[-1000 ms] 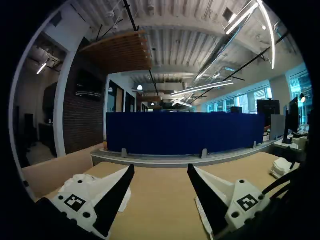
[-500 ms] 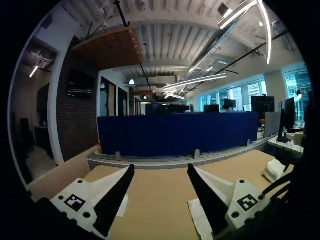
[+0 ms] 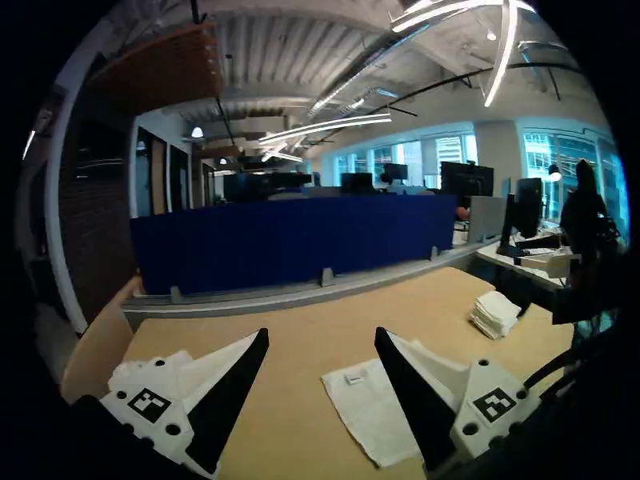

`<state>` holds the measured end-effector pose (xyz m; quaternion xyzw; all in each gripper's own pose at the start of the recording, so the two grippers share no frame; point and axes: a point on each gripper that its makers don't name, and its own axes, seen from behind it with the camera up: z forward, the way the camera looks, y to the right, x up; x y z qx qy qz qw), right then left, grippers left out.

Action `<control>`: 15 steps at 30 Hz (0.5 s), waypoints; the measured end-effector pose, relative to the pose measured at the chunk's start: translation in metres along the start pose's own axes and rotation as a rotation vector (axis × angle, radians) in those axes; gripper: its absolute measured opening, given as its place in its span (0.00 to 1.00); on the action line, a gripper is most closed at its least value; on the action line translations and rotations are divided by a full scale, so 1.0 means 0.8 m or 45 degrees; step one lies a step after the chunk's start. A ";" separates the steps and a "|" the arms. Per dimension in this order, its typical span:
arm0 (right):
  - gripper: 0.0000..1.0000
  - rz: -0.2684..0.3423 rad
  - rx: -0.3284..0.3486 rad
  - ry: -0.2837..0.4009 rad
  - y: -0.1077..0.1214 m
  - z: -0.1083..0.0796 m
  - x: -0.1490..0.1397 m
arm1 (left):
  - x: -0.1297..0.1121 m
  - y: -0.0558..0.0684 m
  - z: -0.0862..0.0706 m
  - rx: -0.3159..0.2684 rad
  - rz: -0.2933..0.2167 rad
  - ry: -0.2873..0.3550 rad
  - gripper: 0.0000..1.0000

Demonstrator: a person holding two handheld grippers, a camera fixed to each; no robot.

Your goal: Fold towel

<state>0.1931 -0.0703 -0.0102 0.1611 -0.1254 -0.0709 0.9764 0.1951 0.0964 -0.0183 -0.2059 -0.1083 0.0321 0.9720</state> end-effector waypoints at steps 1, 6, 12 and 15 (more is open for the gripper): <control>1.00 -0.008 0.035 -0.017 -0.007 0.000 -0.002 | -0.002 0.007 0.000 -0.034 0.000 -0.019 0.99; 1.00 -0.041 0.154 -0.086 -0.029 0.001 -0.008 | -0.010 0.028 0.000 -0.133 -0.001 -0.080 0.99; 1.00 -0.100 0.187 -0.119 -0.039 0.001 -0.013 | -0.019 0.038 0.003 -0.165 0.038 -0.103 0.99; 1.00 -0.118 0.201 -0.131 -0.044 0.002 -0.022 | -0.029 0.047 0.004 -0.189 0.053 -0.118 0.99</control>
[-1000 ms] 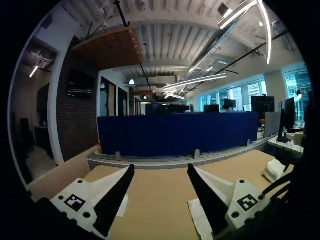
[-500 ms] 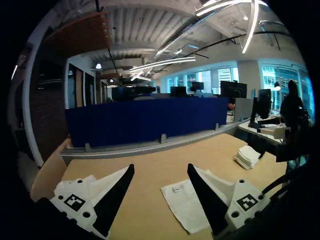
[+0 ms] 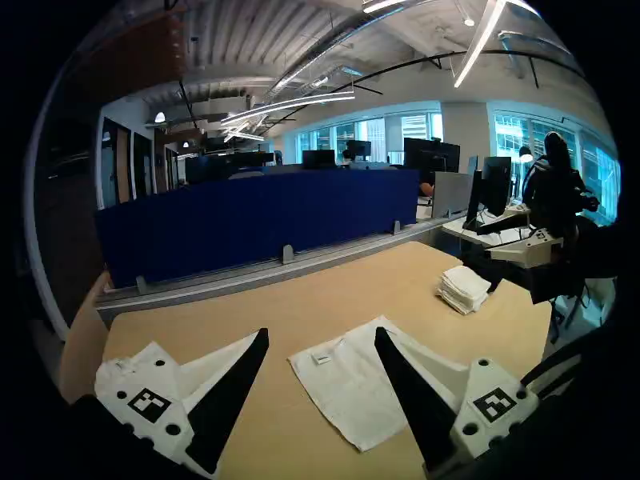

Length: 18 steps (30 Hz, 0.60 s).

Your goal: Fold towel

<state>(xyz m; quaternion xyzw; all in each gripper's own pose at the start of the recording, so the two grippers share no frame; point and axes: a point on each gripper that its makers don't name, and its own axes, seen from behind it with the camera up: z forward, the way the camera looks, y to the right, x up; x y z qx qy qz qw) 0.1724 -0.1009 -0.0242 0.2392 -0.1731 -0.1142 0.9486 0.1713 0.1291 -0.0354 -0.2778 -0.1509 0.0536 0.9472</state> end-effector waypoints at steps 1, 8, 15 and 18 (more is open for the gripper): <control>1.00 -0.002 0.005 -0.006 -0.002 0.001 -0.004 | -0.004 0.002 0.001 -0.006 0.001 -0.005 0.99; 1.00 -0.009 0.021 -0.050 -0.012 0.016 -0.044 | -0.048 0.018 0.011 -0.046 0.000 -0.063 0.99; 1.00 -0.029 0.048 -0.102 -0.024 0.031 -0.096 | -0.110 0.039 0.025 -0.095 0.028 -0.153 0.99; 1.00 -0.037 0.059 -0.147 -0.029 0.038 -0.124 | -0.137 0.047 0.031 -0.111 0.030 -0.192 0.99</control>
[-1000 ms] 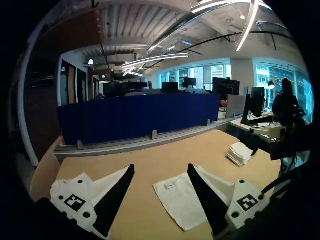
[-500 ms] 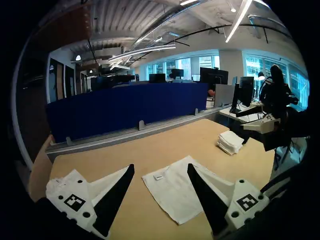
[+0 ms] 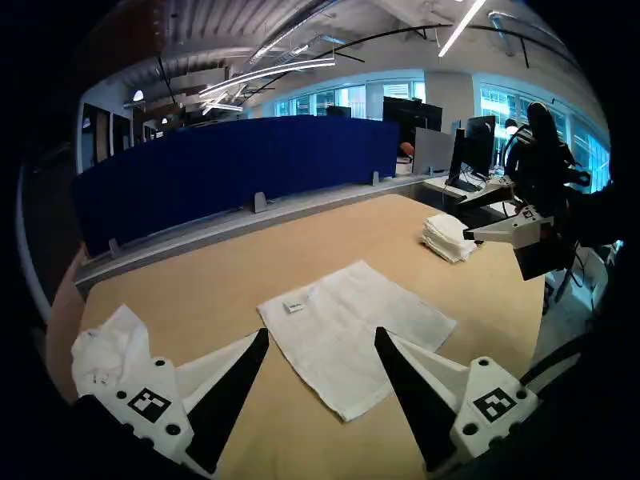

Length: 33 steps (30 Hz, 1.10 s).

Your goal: Fold towel

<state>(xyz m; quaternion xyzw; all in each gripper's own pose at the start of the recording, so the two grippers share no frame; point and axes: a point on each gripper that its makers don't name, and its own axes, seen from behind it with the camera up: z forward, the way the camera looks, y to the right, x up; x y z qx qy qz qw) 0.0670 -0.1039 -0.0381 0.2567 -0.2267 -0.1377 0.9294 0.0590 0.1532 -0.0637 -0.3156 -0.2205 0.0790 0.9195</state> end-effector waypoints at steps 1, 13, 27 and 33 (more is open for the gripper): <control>1.00 0.000 0.007 -0.017 -0.002 0.003 -0.009 | -0.008 0.003 0.003 -0.006 -0.002 -0.012 0.99; 1.00 0.010 0.067 -0.153 -0.022 0.020 -0.080 | -0.067 0.026 0.029 -0.066 0.013 -0.125 0.99; 1.00 -0.044 0.124 -0.298 -0.043 0.025 -0.158 | -0.141 0.042 0.043 -0.147 0.040 -0.300 0.99; 1.00 -0.044 0.151 -0.357 -0.053 0.030 -0.194 | -0.174 0.044 0.052 -0.152 0.042 -0.375 0.98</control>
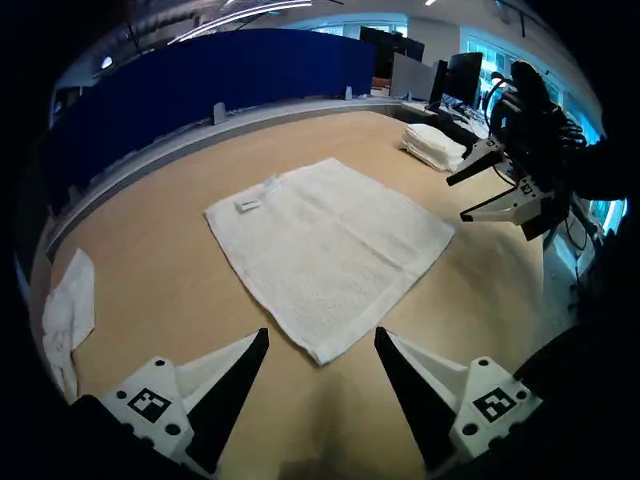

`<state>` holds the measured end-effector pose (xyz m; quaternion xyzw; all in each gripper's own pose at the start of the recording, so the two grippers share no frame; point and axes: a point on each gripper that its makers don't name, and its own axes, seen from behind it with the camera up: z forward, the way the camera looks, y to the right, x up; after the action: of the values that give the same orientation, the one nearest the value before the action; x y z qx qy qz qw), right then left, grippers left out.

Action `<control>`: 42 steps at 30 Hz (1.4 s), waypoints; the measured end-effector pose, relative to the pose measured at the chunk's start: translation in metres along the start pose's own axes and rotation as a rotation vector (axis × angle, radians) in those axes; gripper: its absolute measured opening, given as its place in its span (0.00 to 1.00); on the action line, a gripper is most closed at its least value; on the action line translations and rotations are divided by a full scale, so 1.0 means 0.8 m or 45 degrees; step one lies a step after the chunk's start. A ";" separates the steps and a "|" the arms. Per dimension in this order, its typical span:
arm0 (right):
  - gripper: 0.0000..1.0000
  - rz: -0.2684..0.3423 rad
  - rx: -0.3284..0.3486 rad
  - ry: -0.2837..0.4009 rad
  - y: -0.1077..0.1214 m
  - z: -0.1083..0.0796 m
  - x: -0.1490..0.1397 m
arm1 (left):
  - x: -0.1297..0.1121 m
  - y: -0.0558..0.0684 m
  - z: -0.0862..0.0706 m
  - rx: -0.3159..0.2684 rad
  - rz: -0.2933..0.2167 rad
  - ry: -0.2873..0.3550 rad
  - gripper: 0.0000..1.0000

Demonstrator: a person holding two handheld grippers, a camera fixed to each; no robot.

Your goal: Fold towel

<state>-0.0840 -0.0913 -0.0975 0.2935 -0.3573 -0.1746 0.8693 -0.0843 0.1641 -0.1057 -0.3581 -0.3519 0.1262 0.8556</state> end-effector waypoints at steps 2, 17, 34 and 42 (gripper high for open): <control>1.00 0.005 0.009 -0.012 -0.003 0.005 -0.008 | -0.008 0.000 0.007 -0.002 -0.004 -0.020 0.99; 0.88 0.052 0.065 -0.074 -0.013 0.027 -0.045 | -0.037 0.003 0.034 -0.027 -0.030 -0.108 0.98; 0.49 0.102 0.090 -0.083 -0.024 0.030 -0.057 | -0.044 -0.010 0.038 0.058 -0.007 -0.151 0.63; 0.31 0.076 0.095 -0.083 -0.031 0.028 -0.056 | -0.045 -0.013 0.038 0.077 -0.008 -0.164 0.45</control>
<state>-0.1331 -0.0961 -0.1235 0.3091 -0.4005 -0.1446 0.8504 -0.1315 0.1557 -0.1015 -0.3221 -0.4032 0.1570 0.8421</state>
